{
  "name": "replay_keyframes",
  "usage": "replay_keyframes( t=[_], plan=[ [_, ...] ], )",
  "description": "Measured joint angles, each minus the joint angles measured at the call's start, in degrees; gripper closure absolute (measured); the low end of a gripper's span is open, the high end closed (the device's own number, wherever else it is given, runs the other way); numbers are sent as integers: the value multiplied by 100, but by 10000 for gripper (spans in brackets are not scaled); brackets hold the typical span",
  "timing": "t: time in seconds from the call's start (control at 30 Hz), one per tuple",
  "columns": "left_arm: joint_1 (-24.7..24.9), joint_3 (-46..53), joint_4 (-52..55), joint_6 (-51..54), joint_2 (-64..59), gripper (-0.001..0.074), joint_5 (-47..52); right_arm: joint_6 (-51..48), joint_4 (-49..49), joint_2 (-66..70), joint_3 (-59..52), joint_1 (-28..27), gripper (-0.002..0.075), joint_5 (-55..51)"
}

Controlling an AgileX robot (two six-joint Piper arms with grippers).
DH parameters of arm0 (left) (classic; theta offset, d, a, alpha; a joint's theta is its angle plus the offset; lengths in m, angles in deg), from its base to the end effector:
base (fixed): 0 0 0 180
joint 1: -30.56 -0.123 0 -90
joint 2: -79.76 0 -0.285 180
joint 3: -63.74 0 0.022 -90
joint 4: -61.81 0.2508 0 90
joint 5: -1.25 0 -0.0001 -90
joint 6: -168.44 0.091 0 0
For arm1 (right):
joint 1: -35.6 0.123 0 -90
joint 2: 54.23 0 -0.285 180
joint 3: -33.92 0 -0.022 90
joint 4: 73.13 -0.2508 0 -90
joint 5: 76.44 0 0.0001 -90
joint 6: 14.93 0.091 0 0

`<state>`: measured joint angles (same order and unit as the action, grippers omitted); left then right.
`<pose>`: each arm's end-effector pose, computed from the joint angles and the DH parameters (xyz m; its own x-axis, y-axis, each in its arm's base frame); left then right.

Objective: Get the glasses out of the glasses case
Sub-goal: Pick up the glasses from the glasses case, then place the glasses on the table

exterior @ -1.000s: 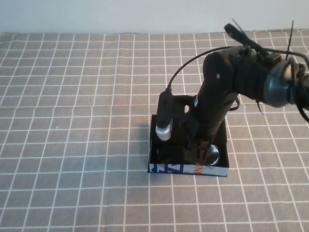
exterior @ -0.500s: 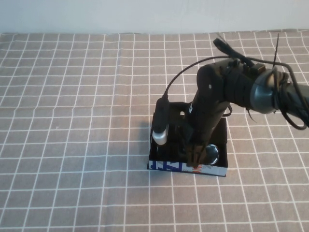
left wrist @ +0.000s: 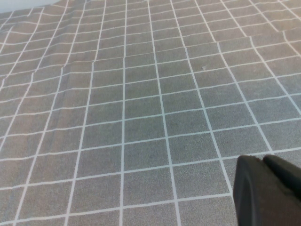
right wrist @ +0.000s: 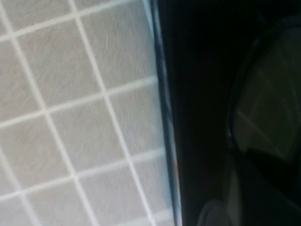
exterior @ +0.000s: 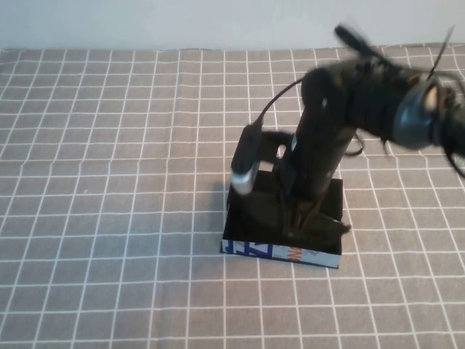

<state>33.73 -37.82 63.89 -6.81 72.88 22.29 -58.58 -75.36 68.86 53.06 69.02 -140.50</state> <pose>0.0525 -0.0017 0.1738 -0.2741 0.1319 -0.9526 0.0753 0.9905 0.1155 0.3514 0.2357 0.2337 -0.2230 -0.9588 -0.1761 -0.9625 0.2452 -0.1158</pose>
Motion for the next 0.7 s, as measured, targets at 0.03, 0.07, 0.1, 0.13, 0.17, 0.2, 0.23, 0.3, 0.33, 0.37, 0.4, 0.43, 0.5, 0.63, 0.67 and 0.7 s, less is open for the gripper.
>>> replay_keyframes(
  t=[0.03,0.07,0.1,0.13,0.17,0.2,0.23,0.3,0.33,0.37,0.4,0.43,0.5,0.63,0.67,0.7],
  plan=[
    [0,0,0,0,0,739,0,196,91,-75,101,0,671,-219],
    [0,0,0,0,0,739,0,457,162,-159,158,0,671,-359],
    [0,0,0,0,0,739,0,788,223,-255,208,0,671,-438],
    [0,0,0,0,0,739,0,1164,269,-363,230,0,671,-492],
    [0,0,0,0,0,739,0,1477,278,-458,240,0,671,-521],
    [0,0,0,0,0,739,0,1865,223,-587,232,-12,671,-557],
    [0,0,0,0,0,739,0,2231,111,-725,232,-38,671,-571],
    [0,0,0,0,0,740,0,2828,-154,-1000,232,-164,672,-615],
    [0,0,0,0,0,740,0,3138,-245,-1158,232,-241,672,-627],
    [0,0,0,0,0,740,0,3436,-268,-1289,218,-305,672,-627],
    [0,0,0,0,0,740,0,3745,-268,-1464,150,-387,672,-627],
    [0,0,0,0,0,739,0,4086,-230,-1639,48,-467,672,-627],
    [0,0,0,0,0,740,0,4735,-17,-1998,-230,-585,672,-627],
    [0,0,0,0,0,739,0,5704,558,-2634,-1222,-829,672,-638],
    [0,0,0,0,0,739,0,5799,642,-2745,-1456,-923,672,-647],
    [0,0,0,0,0,739,0,5887,712,-2870,-1761,-1026,672,-636]
  ],
)
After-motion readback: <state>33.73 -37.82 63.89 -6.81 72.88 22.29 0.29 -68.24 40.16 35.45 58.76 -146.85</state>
